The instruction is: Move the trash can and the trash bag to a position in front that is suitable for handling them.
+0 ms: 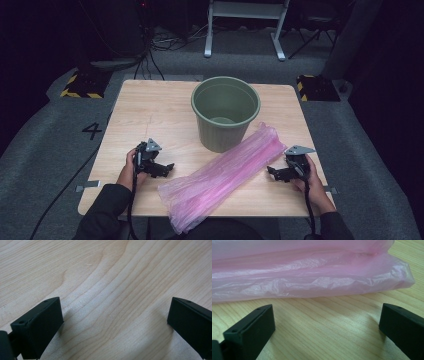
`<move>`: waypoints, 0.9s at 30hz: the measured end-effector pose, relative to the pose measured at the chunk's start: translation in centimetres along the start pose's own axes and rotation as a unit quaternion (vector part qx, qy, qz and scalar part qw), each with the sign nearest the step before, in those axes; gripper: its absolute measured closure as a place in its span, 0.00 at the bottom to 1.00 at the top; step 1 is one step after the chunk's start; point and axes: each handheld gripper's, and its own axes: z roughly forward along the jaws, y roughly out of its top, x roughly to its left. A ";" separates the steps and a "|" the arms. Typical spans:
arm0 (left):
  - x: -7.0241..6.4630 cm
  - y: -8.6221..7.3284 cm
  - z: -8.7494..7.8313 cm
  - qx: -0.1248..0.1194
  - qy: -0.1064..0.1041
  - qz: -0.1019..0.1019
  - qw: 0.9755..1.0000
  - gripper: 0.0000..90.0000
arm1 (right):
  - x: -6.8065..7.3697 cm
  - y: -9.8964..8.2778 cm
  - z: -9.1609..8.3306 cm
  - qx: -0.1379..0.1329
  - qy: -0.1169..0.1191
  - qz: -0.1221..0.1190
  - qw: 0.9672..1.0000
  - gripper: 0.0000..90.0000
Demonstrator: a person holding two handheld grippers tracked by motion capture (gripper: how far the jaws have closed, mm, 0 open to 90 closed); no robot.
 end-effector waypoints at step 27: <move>0.8 -1.1 -1.1 0.000 -0.006 0.010 1.000 0.00 | 0.4 -0.6 -1.2 -0.031 -0.010 -0.038 0.999 0.18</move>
